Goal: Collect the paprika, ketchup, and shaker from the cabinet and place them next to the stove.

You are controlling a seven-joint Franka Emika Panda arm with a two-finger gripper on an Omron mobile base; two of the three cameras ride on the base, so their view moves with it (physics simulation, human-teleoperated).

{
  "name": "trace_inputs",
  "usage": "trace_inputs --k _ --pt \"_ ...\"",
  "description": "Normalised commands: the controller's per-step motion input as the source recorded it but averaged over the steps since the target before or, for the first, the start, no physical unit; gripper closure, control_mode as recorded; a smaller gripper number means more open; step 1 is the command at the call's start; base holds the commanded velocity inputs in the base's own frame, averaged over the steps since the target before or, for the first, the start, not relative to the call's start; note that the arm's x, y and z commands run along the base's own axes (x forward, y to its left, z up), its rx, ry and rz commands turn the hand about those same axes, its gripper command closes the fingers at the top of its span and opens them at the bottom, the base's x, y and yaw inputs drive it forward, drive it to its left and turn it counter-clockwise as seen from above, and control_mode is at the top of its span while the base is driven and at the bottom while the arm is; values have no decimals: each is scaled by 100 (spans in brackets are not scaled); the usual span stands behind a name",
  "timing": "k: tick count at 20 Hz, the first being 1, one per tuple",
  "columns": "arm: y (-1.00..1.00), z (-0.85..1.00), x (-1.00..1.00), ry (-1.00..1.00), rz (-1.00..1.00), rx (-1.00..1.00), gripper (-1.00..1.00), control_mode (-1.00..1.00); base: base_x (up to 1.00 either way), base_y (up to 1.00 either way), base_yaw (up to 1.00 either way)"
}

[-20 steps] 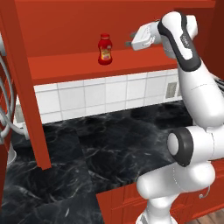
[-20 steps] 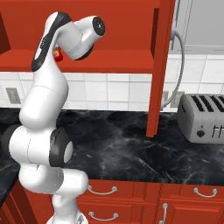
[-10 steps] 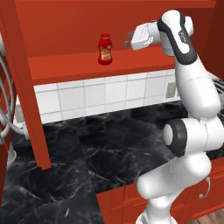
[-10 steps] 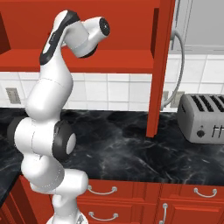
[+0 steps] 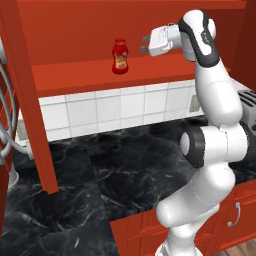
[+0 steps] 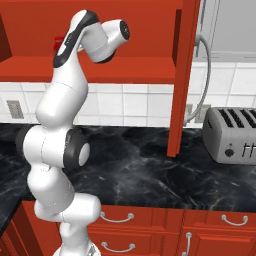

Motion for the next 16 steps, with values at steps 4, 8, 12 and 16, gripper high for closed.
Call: trace_inputs --k 4,8,12,16 --pt "3 -3 24 0 7 0 -100 -100 0 0 0" --pt "9 -3 23 0 7 0 -100 -100 0 0 0" --pt "23 -3 14 1 4 0 -100 -100 0 0 0" --pt "14 0 0 2 2 0 -100 -100 0 0 0"
